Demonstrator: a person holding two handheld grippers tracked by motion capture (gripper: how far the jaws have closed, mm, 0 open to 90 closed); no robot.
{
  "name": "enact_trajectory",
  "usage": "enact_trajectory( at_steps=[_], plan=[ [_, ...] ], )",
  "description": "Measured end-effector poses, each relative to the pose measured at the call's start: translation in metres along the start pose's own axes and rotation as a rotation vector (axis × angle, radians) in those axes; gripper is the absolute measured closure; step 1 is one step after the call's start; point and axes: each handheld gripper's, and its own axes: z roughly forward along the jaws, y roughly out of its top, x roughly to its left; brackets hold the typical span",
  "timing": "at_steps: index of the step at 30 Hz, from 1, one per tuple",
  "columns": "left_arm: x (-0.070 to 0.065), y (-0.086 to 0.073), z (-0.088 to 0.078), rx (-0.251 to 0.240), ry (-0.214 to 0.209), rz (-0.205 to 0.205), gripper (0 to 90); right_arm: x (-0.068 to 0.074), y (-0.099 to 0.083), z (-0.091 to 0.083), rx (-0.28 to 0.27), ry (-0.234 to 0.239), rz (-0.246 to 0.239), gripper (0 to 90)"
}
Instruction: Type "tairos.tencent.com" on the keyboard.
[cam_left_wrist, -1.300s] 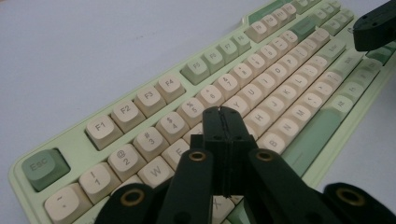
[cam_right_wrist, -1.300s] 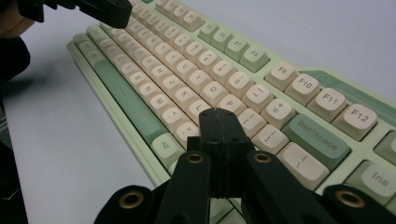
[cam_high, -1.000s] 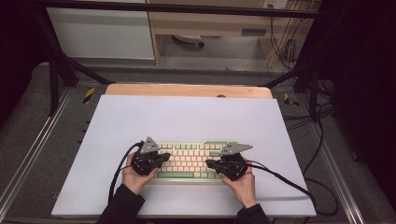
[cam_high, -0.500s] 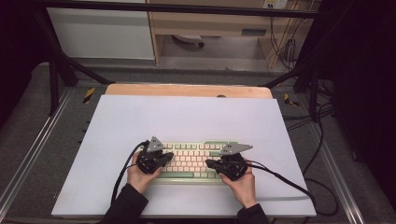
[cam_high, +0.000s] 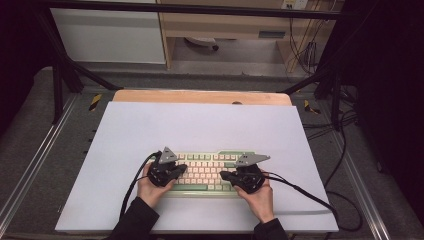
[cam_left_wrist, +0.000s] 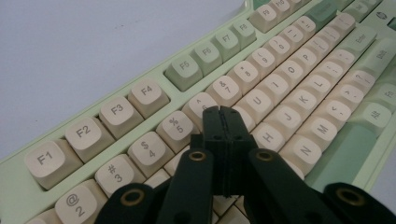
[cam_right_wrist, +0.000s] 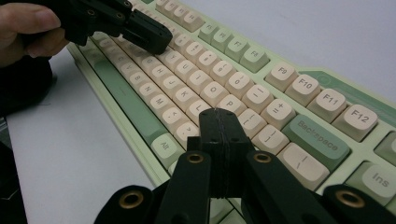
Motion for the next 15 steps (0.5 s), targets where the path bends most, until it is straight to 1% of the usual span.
enact_trajectory(
  at_steps=[4, 7, 15],
  plan=[
    [0.0, 0.001, -0.006, -0.013, -0.005, 0.003, 90.0, 0.0, 0.0, 0.0, -0.006, 0.003, -0.002, 90.0],
    [-0.002, 0.001, -0.011, -0.013, -0.01, 0.016, 90.0, 0.0, 0.0, -0.001, -0.005, 0.002, -0.005, 90.0],
    [-0.002, -0.002, -0.026, -0.024, -0.017, 0.033, 90.0, 0.0, 0.002, -0.003, -0.014, 0.001, -0.005, 90.0]
  ],
)
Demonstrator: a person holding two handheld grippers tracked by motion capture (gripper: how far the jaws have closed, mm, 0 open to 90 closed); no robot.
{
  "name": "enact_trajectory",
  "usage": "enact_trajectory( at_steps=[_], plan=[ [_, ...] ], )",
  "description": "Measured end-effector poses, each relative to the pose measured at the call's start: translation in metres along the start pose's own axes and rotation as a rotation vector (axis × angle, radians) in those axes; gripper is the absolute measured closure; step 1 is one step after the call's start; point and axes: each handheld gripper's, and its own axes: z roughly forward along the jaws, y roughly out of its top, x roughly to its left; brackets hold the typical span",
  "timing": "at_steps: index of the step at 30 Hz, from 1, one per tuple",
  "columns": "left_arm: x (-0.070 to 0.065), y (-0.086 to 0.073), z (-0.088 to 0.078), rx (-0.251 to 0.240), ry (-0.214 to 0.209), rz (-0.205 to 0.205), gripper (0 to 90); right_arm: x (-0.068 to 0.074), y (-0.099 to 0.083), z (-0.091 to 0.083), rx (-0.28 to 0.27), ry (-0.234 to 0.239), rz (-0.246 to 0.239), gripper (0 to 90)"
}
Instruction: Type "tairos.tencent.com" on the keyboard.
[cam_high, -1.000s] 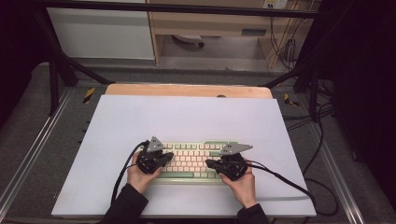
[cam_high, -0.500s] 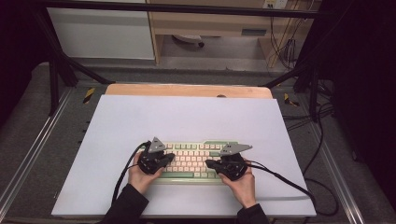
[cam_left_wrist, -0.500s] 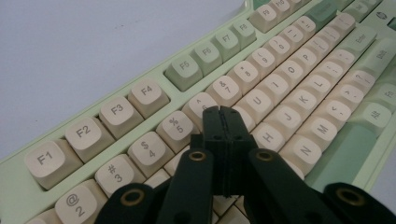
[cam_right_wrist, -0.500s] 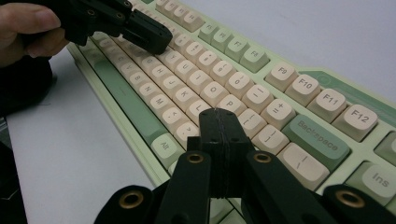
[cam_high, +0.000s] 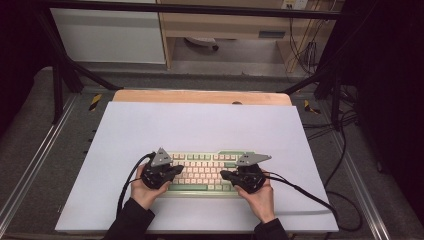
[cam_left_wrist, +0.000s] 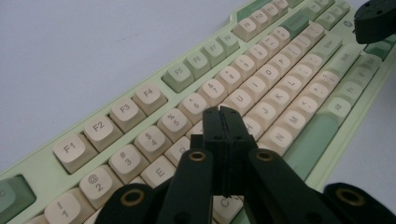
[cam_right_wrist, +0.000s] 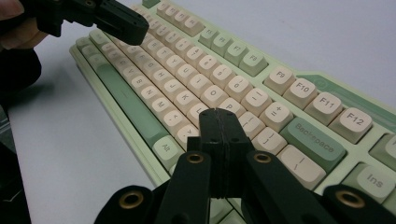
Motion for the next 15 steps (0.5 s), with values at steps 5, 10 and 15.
enact_trajectory(
  at_steps=[5, 10, 15],
  plan=[
    [0.005, -0.005, -0.01, -0.004, 0.006, -0.004, 90.0, 0.0, 0.001, -0.001, 0.0, 0.002, 0.004, 90.0],
    [0.01, -0.01, -0.017, -0.002, 0.012, -0.012, 90.0, 0.0, 0.002, -0.002, -0.01, 0.001, 0.006, 90.0],
    [0.011, -0.015, -0.025, -0.003, 0.015, -0.011, 90.0, 0.0, 0.004, -0.003, -0.016, 0.0, 0.004, 90.0]
  ],
)
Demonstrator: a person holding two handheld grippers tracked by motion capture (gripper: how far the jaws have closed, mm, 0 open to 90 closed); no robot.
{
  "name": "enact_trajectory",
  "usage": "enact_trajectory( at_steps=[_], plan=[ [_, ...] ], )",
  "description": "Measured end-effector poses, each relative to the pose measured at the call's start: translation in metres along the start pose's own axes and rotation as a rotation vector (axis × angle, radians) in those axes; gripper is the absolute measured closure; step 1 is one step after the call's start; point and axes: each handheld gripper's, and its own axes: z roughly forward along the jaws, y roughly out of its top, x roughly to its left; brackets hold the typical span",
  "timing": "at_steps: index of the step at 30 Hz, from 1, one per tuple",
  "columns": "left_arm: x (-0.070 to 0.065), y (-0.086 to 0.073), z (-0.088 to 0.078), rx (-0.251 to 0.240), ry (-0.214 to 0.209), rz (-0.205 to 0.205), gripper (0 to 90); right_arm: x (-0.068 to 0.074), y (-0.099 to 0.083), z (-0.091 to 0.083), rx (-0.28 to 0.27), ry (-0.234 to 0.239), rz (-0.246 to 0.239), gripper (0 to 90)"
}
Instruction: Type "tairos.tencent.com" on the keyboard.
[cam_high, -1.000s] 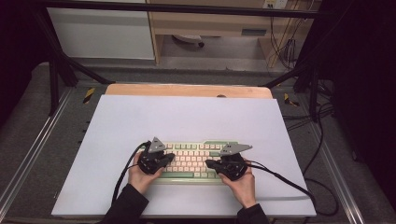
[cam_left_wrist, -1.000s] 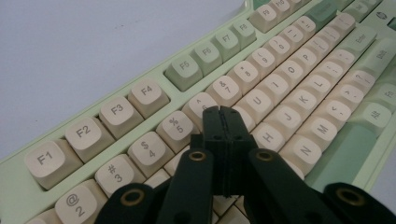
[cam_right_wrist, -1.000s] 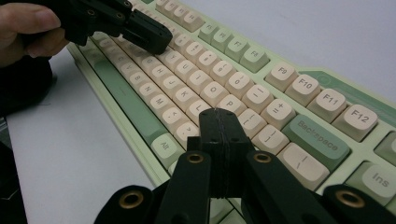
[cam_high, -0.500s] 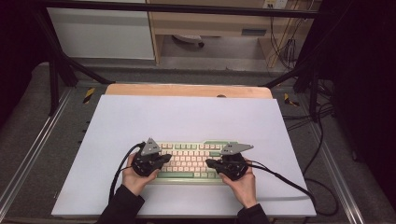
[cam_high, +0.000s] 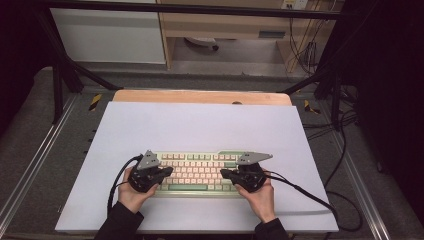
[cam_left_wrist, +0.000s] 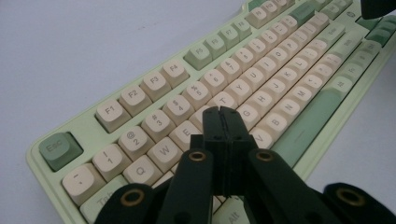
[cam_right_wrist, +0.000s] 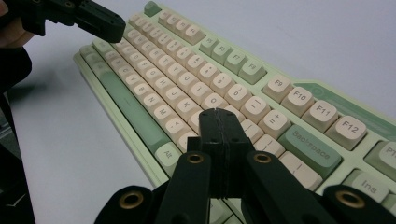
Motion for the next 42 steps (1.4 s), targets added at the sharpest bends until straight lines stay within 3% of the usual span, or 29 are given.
enact_trajectory(
  at_steps=[17, 26, 42],
  plan=[
    [0.01, -0.024, -0.009, 0.009, -0.011, -0.044, 90.0, 0.003, 0.0, 0.015, 0.009, 0.037, 0.018, 90.0],
    [0.014, -0.026, -0.01, 0.003, -0.013, -0.051, 90.0, 0.008, -0.006, 0.031, 0.038, 0.049, 0.011, 90.0],
    [0.013, -0.027, -0.008, 0.003, -0.016, -0.051, 90.0, 0.009, -0.011, 0.039, 0.063, 0.056, 0.007, 90.0]
  ],
)
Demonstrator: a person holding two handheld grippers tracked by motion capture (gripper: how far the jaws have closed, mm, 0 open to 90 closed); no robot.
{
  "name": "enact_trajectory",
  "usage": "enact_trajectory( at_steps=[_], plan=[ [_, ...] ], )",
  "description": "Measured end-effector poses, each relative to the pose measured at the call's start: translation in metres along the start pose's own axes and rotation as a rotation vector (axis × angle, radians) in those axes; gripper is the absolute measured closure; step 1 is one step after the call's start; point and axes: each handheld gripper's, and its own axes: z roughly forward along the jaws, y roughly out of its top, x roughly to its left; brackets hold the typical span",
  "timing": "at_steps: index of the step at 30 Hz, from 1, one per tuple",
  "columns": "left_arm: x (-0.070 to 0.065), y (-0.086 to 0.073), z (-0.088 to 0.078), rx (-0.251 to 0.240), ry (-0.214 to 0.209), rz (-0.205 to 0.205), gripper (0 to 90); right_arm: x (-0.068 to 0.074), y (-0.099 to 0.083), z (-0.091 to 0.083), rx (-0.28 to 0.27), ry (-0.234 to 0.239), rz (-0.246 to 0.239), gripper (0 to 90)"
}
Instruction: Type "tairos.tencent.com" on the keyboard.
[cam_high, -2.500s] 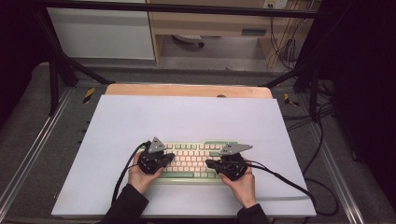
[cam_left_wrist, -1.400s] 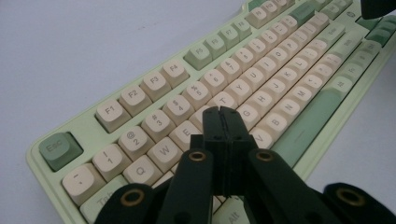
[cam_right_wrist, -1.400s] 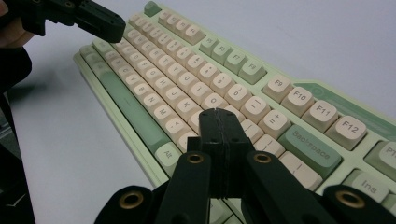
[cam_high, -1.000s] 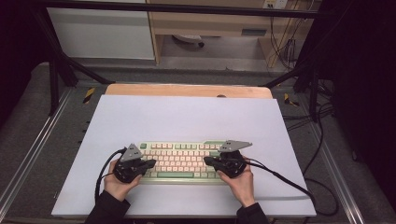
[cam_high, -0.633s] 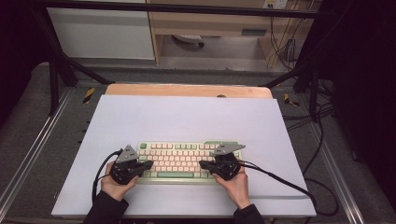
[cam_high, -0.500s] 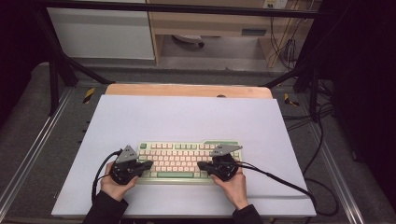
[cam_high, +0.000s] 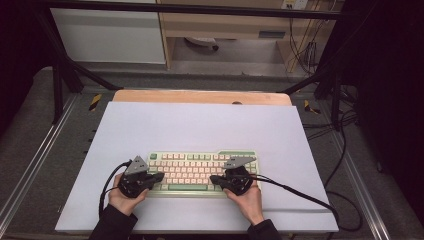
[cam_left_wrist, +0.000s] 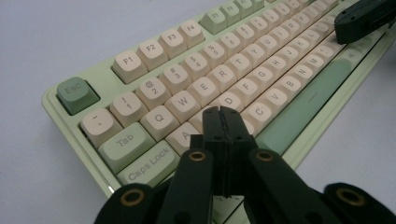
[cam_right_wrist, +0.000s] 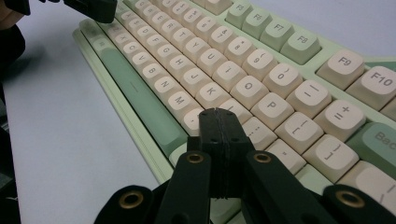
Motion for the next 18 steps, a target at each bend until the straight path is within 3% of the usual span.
enact_trajectory(
  at_steps=[10, 18],
  plan=[
    [-0.001, 0.001, 0.0, -0.002, 0.0, 0.002, 90.0, 0.0, -0.001, 0.002, 0.009, 0.005, -0.005, 90.0],
    [-0.003, 0.003, 0.0, -0.009, -0.005, 0.006, 90.0, -0.001, 0.003, -0.009, -0.006, -0.014, -0.015, 90.0]
  ],
)
